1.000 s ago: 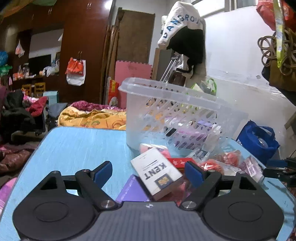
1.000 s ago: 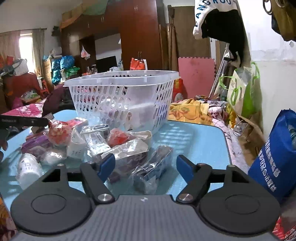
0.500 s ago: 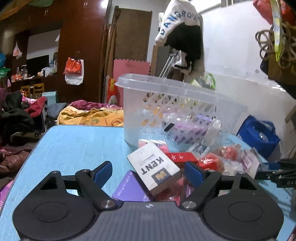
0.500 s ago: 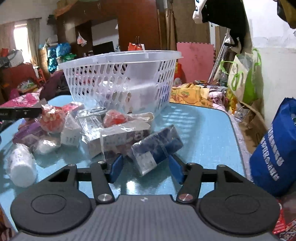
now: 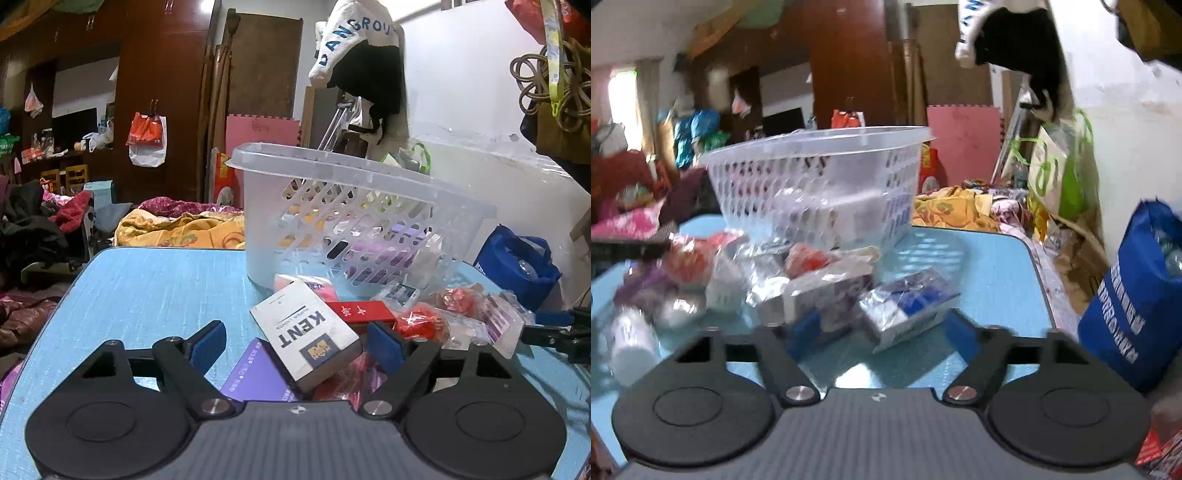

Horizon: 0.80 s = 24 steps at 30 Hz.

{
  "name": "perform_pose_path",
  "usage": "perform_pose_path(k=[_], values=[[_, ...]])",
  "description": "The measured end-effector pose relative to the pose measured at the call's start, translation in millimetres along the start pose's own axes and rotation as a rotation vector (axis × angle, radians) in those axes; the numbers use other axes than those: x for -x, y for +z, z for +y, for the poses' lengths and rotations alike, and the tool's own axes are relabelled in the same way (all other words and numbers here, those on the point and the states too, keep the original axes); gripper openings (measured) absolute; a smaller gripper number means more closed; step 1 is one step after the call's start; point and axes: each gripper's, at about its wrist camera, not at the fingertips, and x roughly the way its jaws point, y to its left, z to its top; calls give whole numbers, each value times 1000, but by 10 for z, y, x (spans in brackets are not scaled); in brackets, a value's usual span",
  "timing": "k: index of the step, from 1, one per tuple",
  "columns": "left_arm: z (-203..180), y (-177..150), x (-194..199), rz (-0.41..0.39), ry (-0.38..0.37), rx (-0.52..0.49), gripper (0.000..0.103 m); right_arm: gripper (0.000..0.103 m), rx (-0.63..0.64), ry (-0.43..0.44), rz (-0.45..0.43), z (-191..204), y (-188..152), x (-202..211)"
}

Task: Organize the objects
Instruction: 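Grasp the white KENT box with the left tool while the right tool grasps the blue-white box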

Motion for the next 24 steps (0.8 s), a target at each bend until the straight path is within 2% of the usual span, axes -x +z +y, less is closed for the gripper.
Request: perform_pose_path(k=[2,4,7,12,14,15,18,20,22,24], values=[[-4,-1,1,1,0,-1,86,80,-7,-12,38,-10,68,-79],[-7,-1,6,-2,1,-2,86,78,-34,17,45,-43,152,-131],[-16,1,10,-2,2,-5,86,79,-53,-24,74,-111,240,-248],[-21,4,11,-3,3,-7,86,62,-85,10,145,-200,182,-442],[-27,2,7,-2,3,-8,86,50,-72,-12,130,-199,131,-391],[-28,2,10,-5,6,-6,86,48,-76,-9,118,-203,113,-337],[-41,-7,17,-16,19,-12,81,47,-71,-11,69,-177,61,-173],[-66,-8,18,-22,22,-20,69,46,-60,-17,11,-132,38,-54],[-72,-11,28,-29,22,-29,65,46,-32,-47,-27,-43,37,12],[-74,-6,32,-35,33,-26,64,45,7,-40,-31,64,-10,20]])
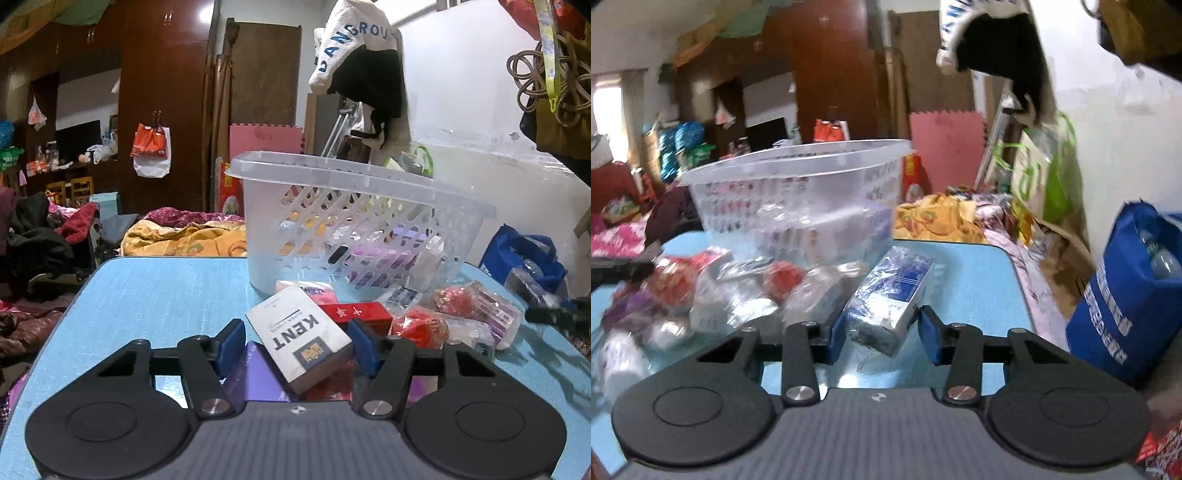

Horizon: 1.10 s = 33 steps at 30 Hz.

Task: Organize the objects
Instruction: 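Grasp the white KENT box with the left tool while the right tool grasps the blue-white box, then carry both boxes over the white basket and open both tools to drop them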

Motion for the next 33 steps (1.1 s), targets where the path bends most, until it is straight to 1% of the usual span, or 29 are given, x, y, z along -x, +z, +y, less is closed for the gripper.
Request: perform_pose_path(k=[1,2,3,5,6,9,13,18,22,25,29,31,33], values=[[7,-1,8,-4,1,5,60,45,18,5,16,50,-8,-27],[13,-3,21,-12,1,10,47,45,33,10,31,87,-26,-58],[22,-6,41,-20,3,15,47,44,46,3,21,112,-29,-43],[30,-9,91,-48,-14,16,46,44,60,-27,-27,128,-22,25],[26,-12,101,-55,-14,12,46,44,65,-32,-34,131,-12,34],[17,-14,88,-45,-23,4,46,44,44,-1,-20,98,-16,-7],[41,-3,37,-17,-15,16,47,44,18,14,-41,54,-17,34],[53,-23,57,-24,-21,19,46,44,7,15,-52,59,-28,56],[51,-35,139,-73,-24,18,45,43,2,20,-63,56,-33,74],[47,-31,203,-109,-51,12,44,43,0,29,-90,53,-50,118],[63,-17,257,-141,-73,17,44,43,14,25,-103,90,-43,139],[65,3,288,-156,-83,20,44,43,23,43,-108,130,-12,168],[57,48,313,-162,-98,25,44,43,36,63,-130,206,70,233]])
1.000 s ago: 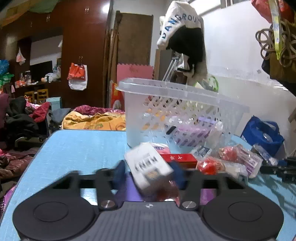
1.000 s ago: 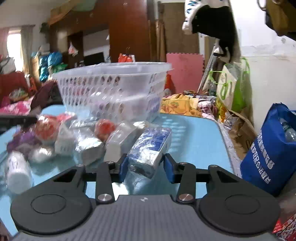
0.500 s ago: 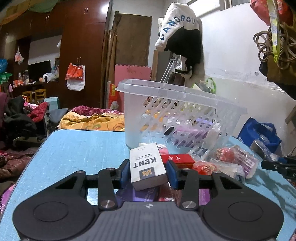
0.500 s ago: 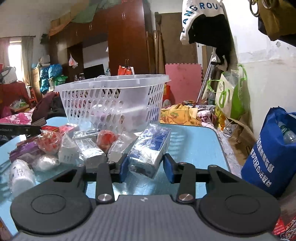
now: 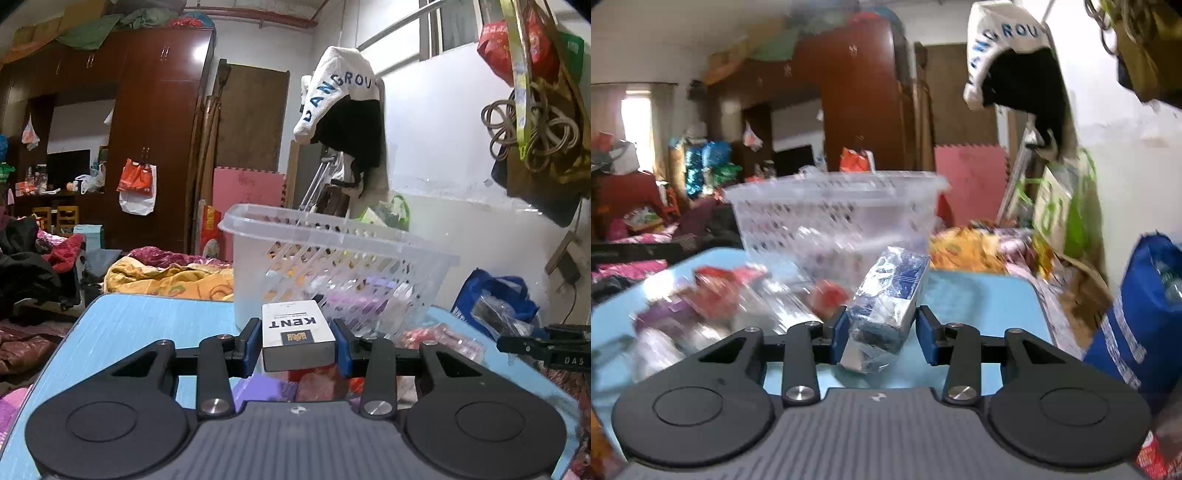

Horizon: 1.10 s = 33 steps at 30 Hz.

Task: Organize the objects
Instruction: 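Carry both boxes over the white basket and open both tools to drop them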

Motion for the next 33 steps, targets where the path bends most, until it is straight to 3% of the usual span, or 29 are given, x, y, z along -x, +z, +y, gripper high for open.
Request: perform_pose_path(k=[6,9,12,14,19,25,33], values=[[-82,443,8,-49,-80,22,44,43,92,37,-71,313,625,52],[-168,792,-163,-20,-110,54,44,43,129,51,-71,416,963,-113],[-309,1112,-431,-13,-65,43,44,43,149,69,-34,458,1254,-419],[-341,1267,-708,37,-53,52,44,43,153,72,-13,469,1373,-624],[-340,1221,-1122,129,26,28,44,43,181,26,71,471,1356,-957],[-287,943,-872,117,8,-21,44,42,147,20,102,335,1303,-1022],[-329,1084,-901,107,23,-28,48,46,175,-6,117,440,1351,-1093]])
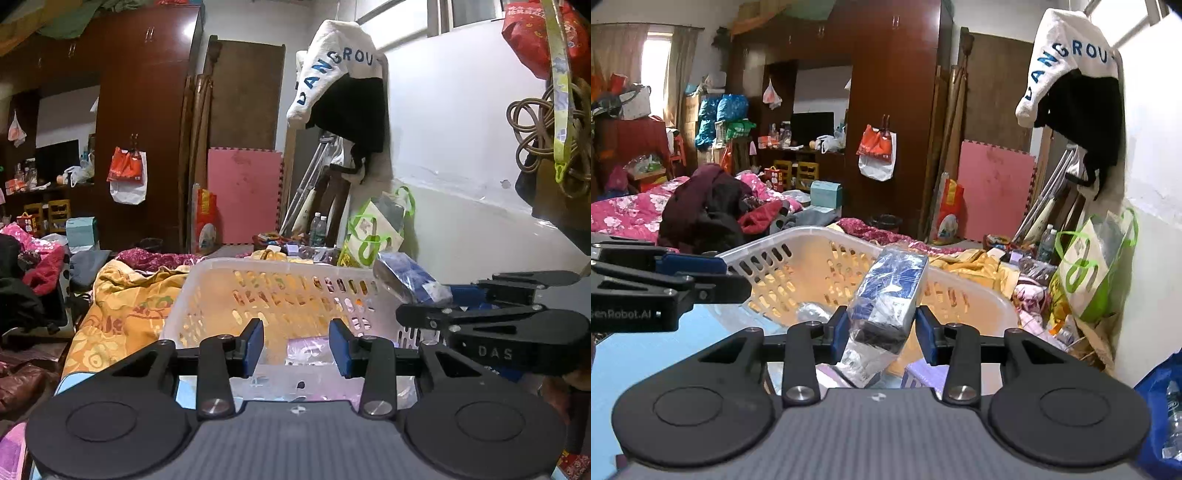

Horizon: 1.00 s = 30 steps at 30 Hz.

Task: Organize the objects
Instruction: 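Carry both boxes over the white basket and open both tools to drop them, then grasp the purple box with the left tool while the right tool grasps the clear bottle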

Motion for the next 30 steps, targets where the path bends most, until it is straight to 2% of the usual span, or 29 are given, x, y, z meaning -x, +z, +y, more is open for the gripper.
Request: perform_pose_path(k=[1,2,3,5,8,12,16,17,19,20,22,25,27,30], values=[[-11,-34,31,-4,5,-15,62,53,0,0,-9,-1,-3,5],[-13,-82,70,-5,10,-26,77,80,3,0,-10,0,-13,9],[-12,-151,125,-6,14,-35,81,98,12,-10,-23,7,-26,34],[-12,-275,238,0,-2,-37,82,99,31,-46,-63,14,-86,148],[-13,-535,442,20,-40,-68,82,103,-17,-2,-82,-77,-234,417],[99,-974,698,39,11,-51,82,103,-41,55,-89,-143,-695,750],[233,-1358,1029,-6,19,5,82,103,-75,68,-61,-127,-1227,885],[226,-1429,1100,-18,18,-2,83,103,-109,97,-71,-121,-1332,949],[216,-1564,1226,-35,28,-7,82,103,-157,221,-95,-61,-1476,1073],[212,-1598,1251,-36,27,-4,82,103,-145,278,-98,29,-1528,1127],[193,-1653,1262,-28,22,-9,76,103,-76,306,-116,291,-1576,1207],[108,-1694,1253,-35,28,-37,72,88,37,300,-105,630,-1558,1148],[51,-1721,1262,-42,14,-53,71,77,54,330,-85,745,-1546,1047],[-21,-1764,1254,-32,2,-86,65,69,53,356,-51,832,-1526,875]])
